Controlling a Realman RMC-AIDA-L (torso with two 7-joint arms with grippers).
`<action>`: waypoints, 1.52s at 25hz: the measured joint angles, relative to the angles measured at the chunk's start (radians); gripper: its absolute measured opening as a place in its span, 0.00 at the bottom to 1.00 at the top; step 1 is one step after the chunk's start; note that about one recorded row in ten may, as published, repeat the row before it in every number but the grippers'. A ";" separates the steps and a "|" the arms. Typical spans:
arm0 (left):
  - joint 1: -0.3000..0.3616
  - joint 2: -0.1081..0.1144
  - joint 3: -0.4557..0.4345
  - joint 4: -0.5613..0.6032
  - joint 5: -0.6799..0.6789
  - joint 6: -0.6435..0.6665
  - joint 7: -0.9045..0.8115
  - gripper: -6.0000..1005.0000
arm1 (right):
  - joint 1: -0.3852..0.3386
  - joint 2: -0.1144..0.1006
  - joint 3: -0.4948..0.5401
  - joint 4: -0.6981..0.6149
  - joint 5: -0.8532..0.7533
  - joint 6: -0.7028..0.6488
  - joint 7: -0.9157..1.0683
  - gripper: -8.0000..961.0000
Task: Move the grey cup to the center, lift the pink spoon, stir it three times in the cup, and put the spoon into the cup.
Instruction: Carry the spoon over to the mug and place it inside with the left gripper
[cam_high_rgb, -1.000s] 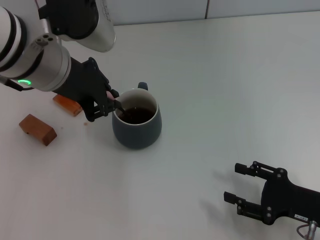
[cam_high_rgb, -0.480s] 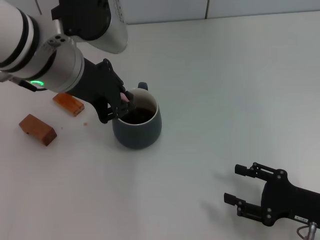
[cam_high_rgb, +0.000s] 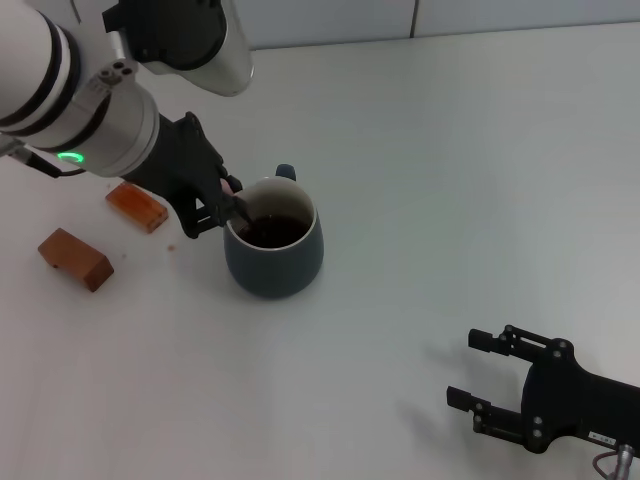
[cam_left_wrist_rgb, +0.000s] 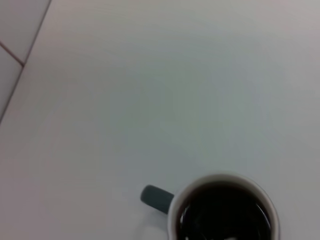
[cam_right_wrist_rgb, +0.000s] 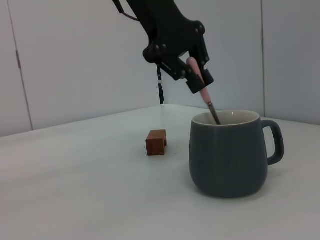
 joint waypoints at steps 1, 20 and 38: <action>-0.007 0.000 -0.001 -0.003 0.027 0.008 -0.023 0.14 | 0.000 0.000 0.000 0.000 0.000 0.000 0.000 0.76; -0.020 0.000 -0.012 -0.039 -0.001 -0.012 -0.049 0.14 | 0.000 -0.002 0.000 0.000 -0.001 -0.004 0.001 0.76; -0.012 0.004 -0.042 -0.032 -0.094 0.031 -0.015 0.14 | 0.004 -0.002 -0.003 0.000 -0.002 -0.005 0.002 0.76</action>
